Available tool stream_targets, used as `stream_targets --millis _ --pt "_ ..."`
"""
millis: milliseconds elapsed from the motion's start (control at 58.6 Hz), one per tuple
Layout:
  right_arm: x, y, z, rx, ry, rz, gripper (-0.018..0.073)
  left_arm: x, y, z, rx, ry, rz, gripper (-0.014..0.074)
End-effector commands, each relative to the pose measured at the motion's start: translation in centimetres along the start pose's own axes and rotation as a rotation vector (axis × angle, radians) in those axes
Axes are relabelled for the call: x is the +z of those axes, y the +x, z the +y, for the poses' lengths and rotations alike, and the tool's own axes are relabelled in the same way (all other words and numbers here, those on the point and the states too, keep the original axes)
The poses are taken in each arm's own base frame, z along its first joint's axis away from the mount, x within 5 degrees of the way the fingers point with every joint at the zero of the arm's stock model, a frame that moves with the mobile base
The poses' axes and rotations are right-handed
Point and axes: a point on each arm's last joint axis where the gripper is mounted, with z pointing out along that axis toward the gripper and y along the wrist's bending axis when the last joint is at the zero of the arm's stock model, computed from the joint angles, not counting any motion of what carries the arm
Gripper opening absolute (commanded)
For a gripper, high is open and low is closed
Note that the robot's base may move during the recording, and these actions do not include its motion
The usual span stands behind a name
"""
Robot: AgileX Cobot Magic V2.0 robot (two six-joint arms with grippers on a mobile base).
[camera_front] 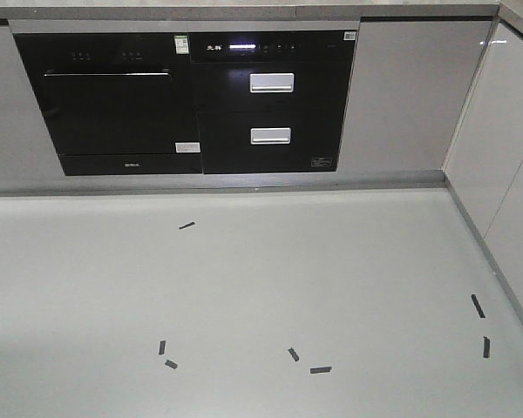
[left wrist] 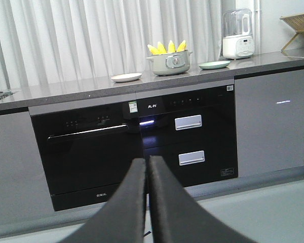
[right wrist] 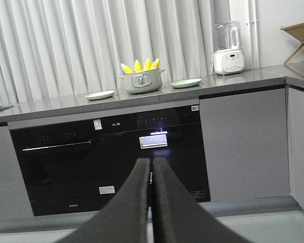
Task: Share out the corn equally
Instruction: 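Drive the base toward the counter with the pot and plates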
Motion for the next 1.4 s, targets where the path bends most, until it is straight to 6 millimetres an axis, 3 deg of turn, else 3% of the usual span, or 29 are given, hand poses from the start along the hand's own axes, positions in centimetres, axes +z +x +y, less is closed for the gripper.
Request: stream_targets --millis 0,1381 --pt "-0.03 -0.05 0.09 -0.022 -0.012 -0.056 -0.0002 -0.26 -1.67 -0.15 -0.007 0.022 -0.109 -0.0006" --pt "-0.03 -0.05 0.09 -0.022 -0.012 -0.056 -0.0002 -0.26 -1.67 -0.15 -0.007 0.022 -0.109 -0.0006"
